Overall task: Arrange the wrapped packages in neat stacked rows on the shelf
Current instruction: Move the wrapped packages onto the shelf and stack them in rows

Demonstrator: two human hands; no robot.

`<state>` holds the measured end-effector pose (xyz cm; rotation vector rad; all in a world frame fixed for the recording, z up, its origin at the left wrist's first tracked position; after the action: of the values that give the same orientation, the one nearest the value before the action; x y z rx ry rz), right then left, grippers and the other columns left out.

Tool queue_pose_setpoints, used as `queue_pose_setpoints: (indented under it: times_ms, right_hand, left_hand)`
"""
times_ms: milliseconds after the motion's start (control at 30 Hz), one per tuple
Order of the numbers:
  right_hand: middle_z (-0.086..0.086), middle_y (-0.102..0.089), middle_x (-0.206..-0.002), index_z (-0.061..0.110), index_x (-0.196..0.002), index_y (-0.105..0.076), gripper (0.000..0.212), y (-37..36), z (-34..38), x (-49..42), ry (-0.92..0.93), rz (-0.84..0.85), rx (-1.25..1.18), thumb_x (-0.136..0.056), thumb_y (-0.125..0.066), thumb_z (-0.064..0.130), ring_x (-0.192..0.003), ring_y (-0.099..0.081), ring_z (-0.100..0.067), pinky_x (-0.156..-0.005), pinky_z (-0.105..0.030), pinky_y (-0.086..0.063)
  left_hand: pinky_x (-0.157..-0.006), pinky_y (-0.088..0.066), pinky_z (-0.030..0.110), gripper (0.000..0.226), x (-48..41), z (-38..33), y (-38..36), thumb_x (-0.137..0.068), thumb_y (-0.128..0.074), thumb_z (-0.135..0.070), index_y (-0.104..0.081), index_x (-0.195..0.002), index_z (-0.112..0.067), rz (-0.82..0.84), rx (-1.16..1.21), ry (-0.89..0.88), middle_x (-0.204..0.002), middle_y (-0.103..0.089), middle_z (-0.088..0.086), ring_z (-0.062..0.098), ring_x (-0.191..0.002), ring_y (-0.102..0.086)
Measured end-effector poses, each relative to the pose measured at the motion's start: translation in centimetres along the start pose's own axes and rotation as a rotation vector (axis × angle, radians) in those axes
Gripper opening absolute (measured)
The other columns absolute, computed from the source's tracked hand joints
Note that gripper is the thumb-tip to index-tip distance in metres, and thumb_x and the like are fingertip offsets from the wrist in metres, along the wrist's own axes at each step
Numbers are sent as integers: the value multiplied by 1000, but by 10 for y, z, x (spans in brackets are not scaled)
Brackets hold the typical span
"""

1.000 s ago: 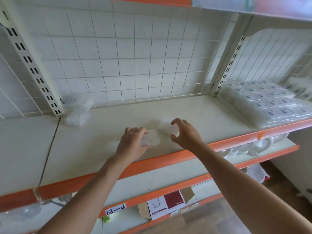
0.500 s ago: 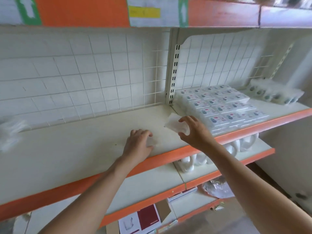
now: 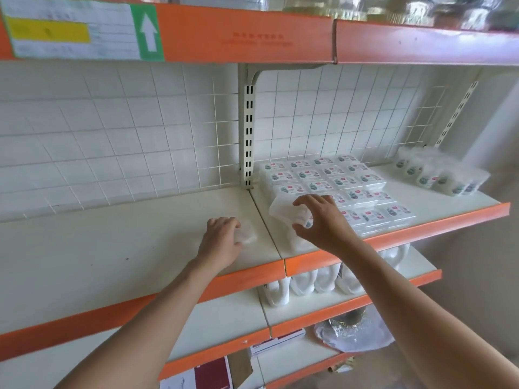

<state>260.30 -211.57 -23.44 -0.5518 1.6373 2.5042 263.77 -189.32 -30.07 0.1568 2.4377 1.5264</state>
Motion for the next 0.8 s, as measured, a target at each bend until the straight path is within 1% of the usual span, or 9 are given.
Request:
queue_pose_setpoints:
  times_ms: [67, 167, 233, 367, 433, 533, 633, 700, 800]
  right_hand:
    - [2, -57, -128, 19, -121, -57, 48, 1, -6, -6, 9, 18, -9, -76, -75, 25, -116, -46, -25, -86, -29, -39]
    - [3, -54, -127, 20, -121, -56, 48, 3, -13, -13, 20, 30, -54, -77, -76, 24, -108, -53, -19, -75, -18, -34]
    - [3, -52, -127, 21, -122, -55, 49, 4, -19, -18, 27, 36, -74, -78, -76, 23, -108, -53, -16, -76, -18, -36]
    - [0, -50, -125, 22, -125, -55, 53, 4, -25, -27, 27, 2, -86, -77, -76, 22, -101, -46, -7, -80, -19, -34]
    - [0, -50, -124, 23, -126, -54, 54, 2, -29, -31, 58, 5, -86, -77, -77, 23, -102, -49, -10, -79, -17, -35]
    - [2, -52, -122, 19, -126, -54, 56, 10, -36, -40, 138, -31, -146, -76, -78, 23, -103, -51, -7, -82, -12, -37]
    - [5, -53, -121, 17, -127, -53, 60, 21, -52, -52, 221, -100, -234, -74, -79, 21, -106, -51, -9, -92, -21, -43]
    - [8, -54, -122, 17, -127, -52, 60, 31, -63, -59, 291, -143, -285, -74, -78, 25, -110, -52, -13, -95, -23, -43]
    - [9, -56, -123, 16, -128, -52, 59, 46, -83, -68, 362, -157, -339, -75, -72, 33, -110, -51, -13, -96, -20, -41]
  left_hand:
    - [-97, -32, 27, 45, -11, 1, -5, -84, -68, -21, -53, -125, -12, 24, -3, 14, -127, -52, 6, 28, -121, -37]
    - [-101, -33, 30, 47, -25, 0, -10, -83, -65, -18, -52, -127, -11, 71, 4, 12, -130, -49, 8, 30, -125, -36]
    - [-103, -37, 36, 46, -33, -8, -7, -84, -64, -19, -52, -128, -12, 71, 15, -9, -132, -46, 7, 29, -129, -32]
    - [-94, -41, 36, 26, -50, -45, 24, -89, -59, -15, -61, -114, -8, -184, 155, -129, -118, -55, 9, 29, -118, -45]
    - [-92, -41, 32, 21, -57, -67, 35, -91, -58, -16, -62, -110, -8, -232, 258, -144, -113, -59, 8, 27, -110, -53]
    - [-96, -41, 29, 30, -69, -101, 33, -92, -59, -28, -59, -117, -10, -163, 292, -162, -119, -58, 6, 23, -113, -54]
    - [-97, -42, 31, 47, -82, -123, 23, -90, -58, -47, -54, -125, -16, -76, 272, -79, -126, -53, 3, 18, -113, -53]
    - [-96, -46, 34, 53, -89, -136, 17, -87, -59, -55, -53, -125, -20, -37, 343, -2, -125, -54, 0, 16, -110, -55]
    - [-89, -53, 38, 58, -96, -162, 5, -79, -61, -66, -54, -120, -26, 35, 537, 126, -118, -60, -7, 11, -104, -61]
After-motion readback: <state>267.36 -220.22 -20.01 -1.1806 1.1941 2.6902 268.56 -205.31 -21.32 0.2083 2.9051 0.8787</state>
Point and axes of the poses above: each hand's wrist, its own x-axis away from the middle knuckle, its own y-axis out of the back of the hand, z = x × y, the point moved 5 cm from there along -x, towards the middle knuckle
